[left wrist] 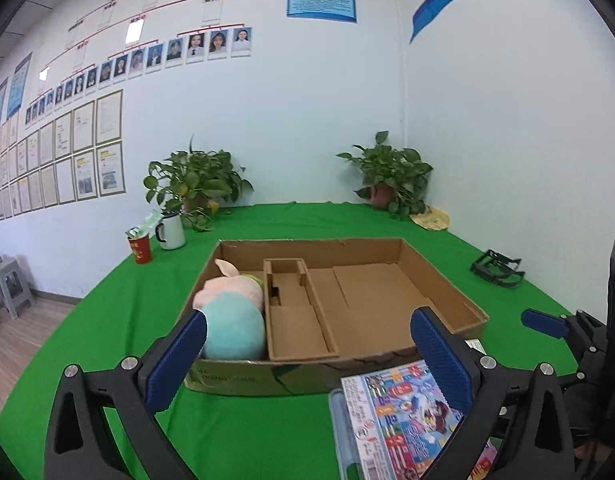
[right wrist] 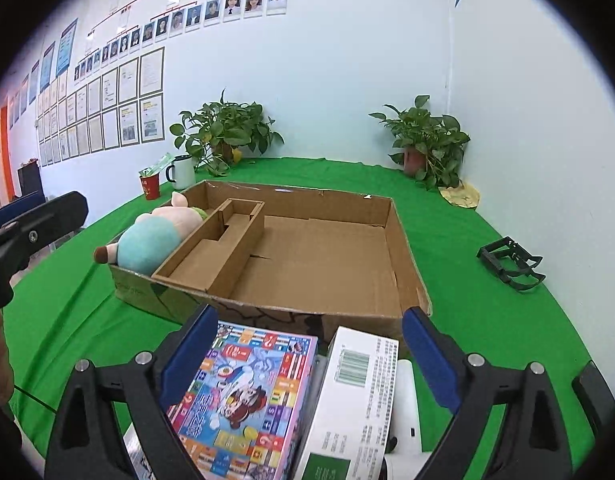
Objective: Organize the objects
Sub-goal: 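Grasp the colourful board-game box with the right gripper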
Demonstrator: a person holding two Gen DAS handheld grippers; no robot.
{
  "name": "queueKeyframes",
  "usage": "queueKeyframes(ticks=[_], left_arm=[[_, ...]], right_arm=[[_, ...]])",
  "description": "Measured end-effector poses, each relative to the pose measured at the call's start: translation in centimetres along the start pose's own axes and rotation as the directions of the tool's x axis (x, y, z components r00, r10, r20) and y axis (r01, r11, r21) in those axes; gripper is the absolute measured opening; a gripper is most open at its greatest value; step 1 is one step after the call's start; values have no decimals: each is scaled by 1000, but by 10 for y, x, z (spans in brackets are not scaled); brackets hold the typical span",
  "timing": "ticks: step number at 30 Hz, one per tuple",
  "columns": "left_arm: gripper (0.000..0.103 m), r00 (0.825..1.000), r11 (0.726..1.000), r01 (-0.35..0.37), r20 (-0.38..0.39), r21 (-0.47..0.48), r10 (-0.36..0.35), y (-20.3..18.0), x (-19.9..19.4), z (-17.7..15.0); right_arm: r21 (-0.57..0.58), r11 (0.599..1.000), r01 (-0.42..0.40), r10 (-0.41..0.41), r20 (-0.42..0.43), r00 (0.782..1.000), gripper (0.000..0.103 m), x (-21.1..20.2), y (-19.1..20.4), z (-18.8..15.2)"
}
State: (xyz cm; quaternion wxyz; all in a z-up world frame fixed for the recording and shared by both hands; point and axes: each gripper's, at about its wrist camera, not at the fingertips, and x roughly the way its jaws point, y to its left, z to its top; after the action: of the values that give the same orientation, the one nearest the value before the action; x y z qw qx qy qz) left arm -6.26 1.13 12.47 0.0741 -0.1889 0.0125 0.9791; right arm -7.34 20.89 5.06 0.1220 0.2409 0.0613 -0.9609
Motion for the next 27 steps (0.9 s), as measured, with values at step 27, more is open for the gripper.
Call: queueKeyframes(ticks=[27], left_arm=[[93, 774, 863, 418, -387, -284, -502, -7, 79, -97]], right_arm=[[-83, 912, -402, 392, -114, 913, 94, -51, 19, -91]])
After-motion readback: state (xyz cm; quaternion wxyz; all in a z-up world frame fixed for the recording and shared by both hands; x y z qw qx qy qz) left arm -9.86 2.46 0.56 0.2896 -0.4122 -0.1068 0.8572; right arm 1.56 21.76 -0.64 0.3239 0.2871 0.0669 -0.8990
